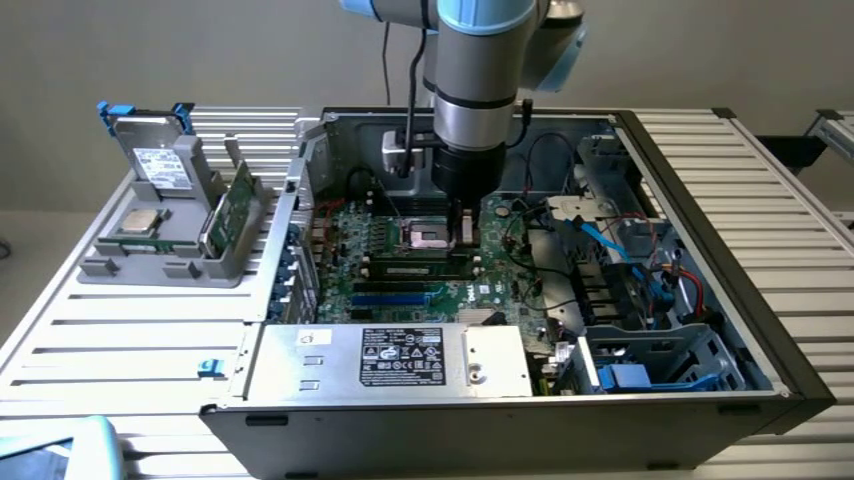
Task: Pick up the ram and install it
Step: 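Press down the ram until it locks into place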
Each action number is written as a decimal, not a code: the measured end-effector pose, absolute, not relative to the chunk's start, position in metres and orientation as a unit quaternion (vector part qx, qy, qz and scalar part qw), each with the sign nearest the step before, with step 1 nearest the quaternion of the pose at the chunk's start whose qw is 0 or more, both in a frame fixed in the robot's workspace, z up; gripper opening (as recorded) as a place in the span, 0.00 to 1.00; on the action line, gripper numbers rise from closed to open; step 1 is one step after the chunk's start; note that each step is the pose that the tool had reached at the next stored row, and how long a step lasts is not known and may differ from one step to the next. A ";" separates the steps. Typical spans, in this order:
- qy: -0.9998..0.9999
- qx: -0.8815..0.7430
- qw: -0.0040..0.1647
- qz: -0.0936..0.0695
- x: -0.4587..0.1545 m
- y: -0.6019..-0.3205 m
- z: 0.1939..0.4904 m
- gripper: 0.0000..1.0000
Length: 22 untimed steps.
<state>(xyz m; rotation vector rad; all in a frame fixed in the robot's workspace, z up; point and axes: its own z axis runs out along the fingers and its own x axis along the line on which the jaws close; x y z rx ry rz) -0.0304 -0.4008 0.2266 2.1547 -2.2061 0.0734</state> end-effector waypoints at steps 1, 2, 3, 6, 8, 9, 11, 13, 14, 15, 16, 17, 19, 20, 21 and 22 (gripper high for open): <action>-0.715 0.698 0.028 0.024 -0.031 -0.401 0.227 0.11; -0.715 0.698 0.028 0.024 -0.031 -0.401 0.227 0.11; -0.715 0.698 0.028 0.024 -0.032 -0.401 0.229 0.11; -0.715 0.698 0.028 0.024 -0.040 -0.401 0.232 0.11; -0.715 0.698 0.028 0.024 -0.049 -0.401 0.233 0.11; -0.715 0.698 0.028 0.024 -0.054 -0.401 0.233 0.11; -0.715 0.698 0.028 0.024 -0.063 -0.401 0.233 0.11; -0.715 0.698 0.027 0.025 -0.071 -0.401 0.233 0.11; -0.715 0.698 0.026 0.025 -0.074 -0.401 0.233 0.11; -0.715 0.698 0.025 0.026 -0.076 -0.401 0.233 0.11; -0.715 0.698 0.025 0.026 -0.078 -0.401 0.233 0.11; -0.715 0.698 0.024 0.026 -0.079 -0.401 0.233 0.11; -0.715 0.698 0.023 0.027 -0.081 -0.400 0.233 0.11; -0.715 0.698 0.023 0.028 -0.081 -0.400 0.233 0.11; -0.715 0.698 0.022 0.028 -0.081 -0.400 0.232 0.11; -0.715 0.698 0.021 0.029 -0.081 -0.400 0.232 0.11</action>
